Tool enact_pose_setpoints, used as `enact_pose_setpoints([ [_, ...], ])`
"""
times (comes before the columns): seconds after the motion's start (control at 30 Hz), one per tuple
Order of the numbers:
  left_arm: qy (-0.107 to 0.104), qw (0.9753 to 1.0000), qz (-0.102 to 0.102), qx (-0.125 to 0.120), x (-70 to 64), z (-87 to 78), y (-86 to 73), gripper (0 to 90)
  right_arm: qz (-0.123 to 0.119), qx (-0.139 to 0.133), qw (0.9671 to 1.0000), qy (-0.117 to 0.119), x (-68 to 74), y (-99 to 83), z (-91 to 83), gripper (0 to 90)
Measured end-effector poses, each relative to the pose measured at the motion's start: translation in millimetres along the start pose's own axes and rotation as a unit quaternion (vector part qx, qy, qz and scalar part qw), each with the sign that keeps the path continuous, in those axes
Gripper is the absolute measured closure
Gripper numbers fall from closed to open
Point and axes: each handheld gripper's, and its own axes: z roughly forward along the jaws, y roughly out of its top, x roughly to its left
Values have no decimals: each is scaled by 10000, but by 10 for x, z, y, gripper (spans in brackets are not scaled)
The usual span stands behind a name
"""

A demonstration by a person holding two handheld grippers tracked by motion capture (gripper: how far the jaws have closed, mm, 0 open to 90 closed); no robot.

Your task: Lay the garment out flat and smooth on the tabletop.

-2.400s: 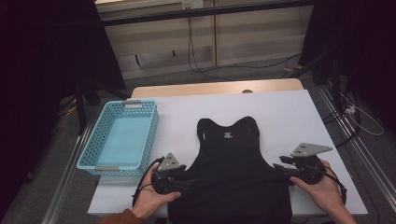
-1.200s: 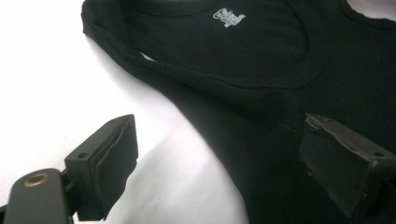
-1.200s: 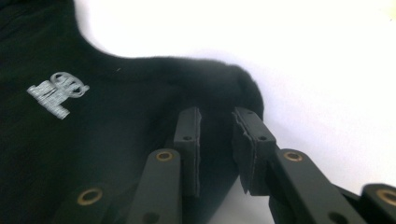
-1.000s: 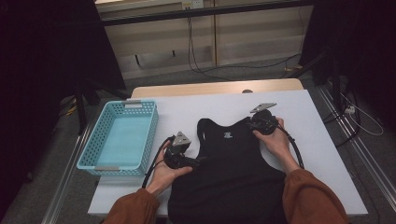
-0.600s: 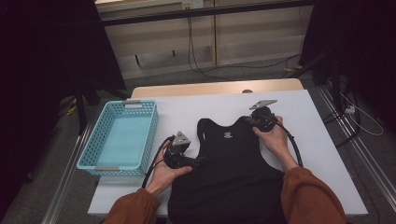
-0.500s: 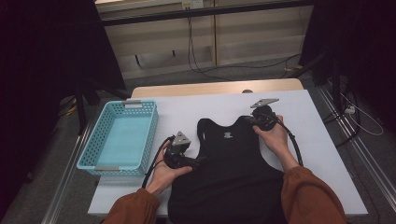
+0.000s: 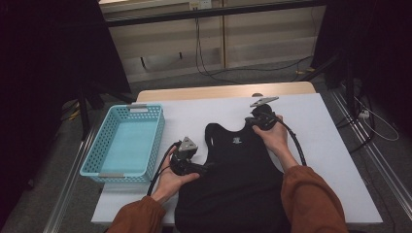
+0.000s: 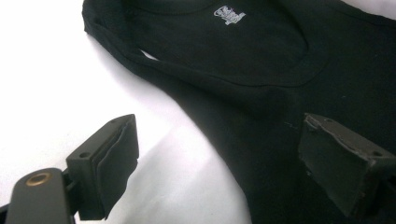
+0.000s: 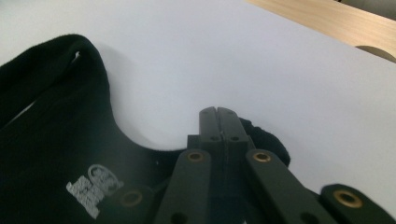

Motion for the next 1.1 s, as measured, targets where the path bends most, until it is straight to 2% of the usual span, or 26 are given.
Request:
enact_pose_setpoints([
  [0.07, 5, 10000, -7, 3, -1, 0, -3, 129, 31, 32, 10000, -40, 14, -14, 49, 879],
  [0.2, -18, 10000, -33, -11, -11, 9, -11, 129, 18, 300, 9993, -231, -22, -102, 124, 748],
  [0.27, -16, 10000, -28, -3, -12, 10, -11, 129, 132, 258, 9995, -159, -45, -114, 111, 702],
  [0.47, 14, 10000, -4, 15, 2, -8, -12, 128, -10, -28, 10000, 8, 44, -56, -40, 658],
  [0.6, 65, 10000, -21, -8, -4, -21, -26, 128, -133, -151, 9993, 329, 236, -89, -112, 705],
  [0.63, 42, 10000, -10, 51, -2, -29, -31, 128, -156, -145, 9990, 400, 283, -97, -115, 721],
  [0.77, 119, 9999, 23, 91, -20, -51, -57, 139, -476, -37, 9962, 728, 570, -110, -74, 765],
  [0.93, 68, 9998, 42, 190, -35, -85, -77, 281, -825, 73, 9910, 1053, 922, -93, 11, 787],
  [1.0, 132, 9996, 77, 255, -52, -71, -93, 349, -867, 108, 9899, 1119, 1015, -88, 52, 787],
  [1.03, 51, 9995, 73, 308, -65, -56, -105, 383, -875, 104, 9894, 1156, 1041, -85, 68, 785],
  [1.1, 38, 9994, 123, 316, -97, -41, -114, 498, -950, 142, 9884, 1177, 1115, -78, 108, 780],
])
